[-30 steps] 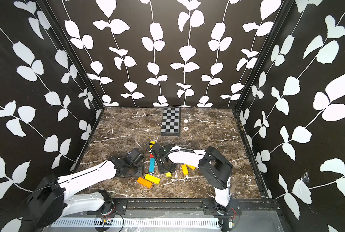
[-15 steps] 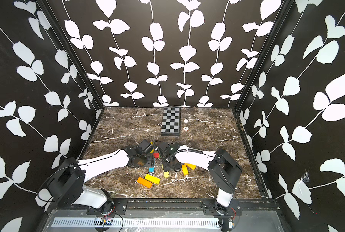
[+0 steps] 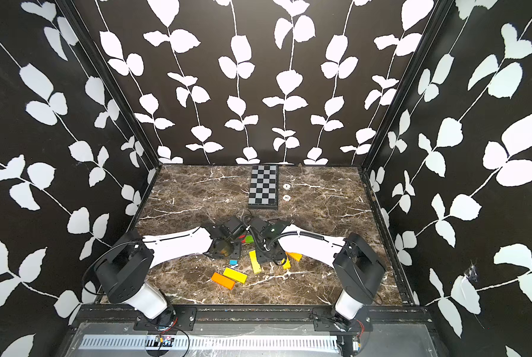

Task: Assemble the letter h with building blocks
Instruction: Assemble the building block at the center of the board.

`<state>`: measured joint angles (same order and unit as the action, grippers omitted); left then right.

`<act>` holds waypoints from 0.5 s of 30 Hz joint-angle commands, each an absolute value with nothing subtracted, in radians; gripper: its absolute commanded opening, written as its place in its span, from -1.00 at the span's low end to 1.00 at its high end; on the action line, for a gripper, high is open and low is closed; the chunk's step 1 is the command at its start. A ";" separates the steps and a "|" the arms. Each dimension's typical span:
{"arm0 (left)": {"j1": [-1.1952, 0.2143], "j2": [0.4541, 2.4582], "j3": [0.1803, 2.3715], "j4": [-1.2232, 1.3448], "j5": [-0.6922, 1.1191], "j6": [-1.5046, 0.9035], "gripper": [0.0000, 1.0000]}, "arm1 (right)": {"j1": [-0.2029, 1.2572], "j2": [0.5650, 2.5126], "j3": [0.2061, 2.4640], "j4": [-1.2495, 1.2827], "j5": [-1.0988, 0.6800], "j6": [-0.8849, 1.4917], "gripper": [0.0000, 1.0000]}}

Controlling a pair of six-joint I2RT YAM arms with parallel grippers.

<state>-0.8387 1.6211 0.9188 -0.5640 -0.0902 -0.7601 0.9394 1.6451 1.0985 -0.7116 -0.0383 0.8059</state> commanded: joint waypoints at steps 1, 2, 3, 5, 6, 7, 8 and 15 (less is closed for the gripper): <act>-0.845 1.636 0.948 -0.574 -0.104 -0.790 0.07 | 0.939 1.615 1.080 -0.712 -0.026 0.828 -0.06; -0.845 1.642 0.948 -0.574 -0.107 -0.794 0.03 | 0.939 1.613 1.076 -0.709 -0.026 0.828 -0.07; -0.845 1.647 0.950 -0.574 -0.106 -0.797 0.02 | 0.939 1.612 1.073 -0.708 -0.026 0.828 -0.08; -0.847 1.655 0.954 -0.575 -0.106 -0.802 -0.02 | 0.938 1.608 1.066 -0.706 -0.026 0.830 -0.10; -0.847 1.658 0.957 -0.574 -0.106 -0.804 -0.04 | 0.937 1.608 1.063 -0.704 -0.024 0.830 -0.11; -0.847 1.661 0.956 -0.574 -0.105 -0.806 -0.05 | 0.939 1.608 1.062 -0.705 -0.023 0.830 -0.11; -0.847 1.663 0.958 -0.575 -0.106 -0.808 -0.07 | 0.939 1.608 1.060 -0.704 -0.022 0.830 -0.12; -0.849 1.679 0.959 -0.569 -0.107 -0.816 -0.22 | 0.938 1.615 1.057 -0.701 -0.021 0.830 -0.13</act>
